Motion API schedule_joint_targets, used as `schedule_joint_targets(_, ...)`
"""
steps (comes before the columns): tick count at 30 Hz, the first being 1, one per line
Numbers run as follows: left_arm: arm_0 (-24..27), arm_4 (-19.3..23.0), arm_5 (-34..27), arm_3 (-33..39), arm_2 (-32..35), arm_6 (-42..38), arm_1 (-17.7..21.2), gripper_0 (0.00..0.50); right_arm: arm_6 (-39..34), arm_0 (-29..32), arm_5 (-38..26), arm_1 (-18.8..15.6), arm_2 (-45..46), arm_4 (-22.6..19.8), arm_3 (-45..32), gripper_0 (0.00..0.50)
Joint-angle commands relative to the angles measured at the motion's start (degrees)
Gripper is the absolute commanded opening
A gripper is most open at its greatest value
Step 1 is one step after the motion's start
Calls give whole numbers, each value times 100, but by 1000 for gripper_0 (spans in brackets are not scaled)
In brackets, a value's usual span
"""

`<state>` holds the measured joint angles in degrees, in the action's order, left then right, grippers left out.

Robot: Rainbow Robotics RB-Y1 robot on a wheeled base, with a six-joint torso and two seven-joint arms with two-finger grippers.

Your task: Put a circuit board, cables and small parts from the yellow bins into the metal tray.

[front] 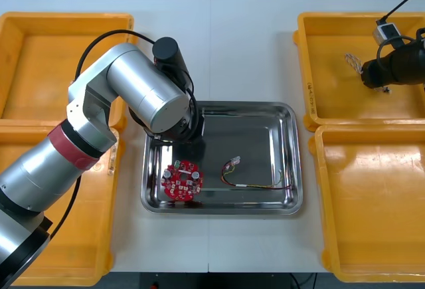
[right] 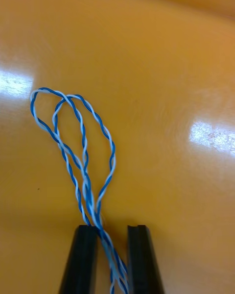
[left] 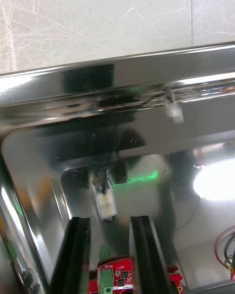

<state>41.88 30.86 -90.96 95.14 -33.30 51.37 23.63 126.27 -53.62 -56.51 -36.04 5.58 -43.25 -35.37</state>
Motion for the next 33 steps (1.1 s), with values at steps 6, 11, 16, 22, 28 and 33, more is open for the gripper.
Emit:
schedule_joint_targets(6,189,-36,149,-57,-97,303,36,500,222,53,44,18,75,-105,-58,0)
schedule_joint_targets(11,198,7,158,-48,-97,295,89,500,275,44,44,18,57,-105,-75,0)
schedule_joint_targets(16,216,122,105,57,78,312,168,500,319,36,-53,9,40,54,-401,0)
schedule_joint_targets(22,330,394,-440,294,448,426,370,500,222,36,-826,9,57,616,-1165,0)
schedule_joint_targets(28,347,667,-1003,558,1089,576,695,500,143,36,-1653,-26,312,730,-1658,0)
schedule_joint_targets(33,347,763,-1266,602,1564,690,942,500,99,44,-2268,-53,488,783,-2009,0)
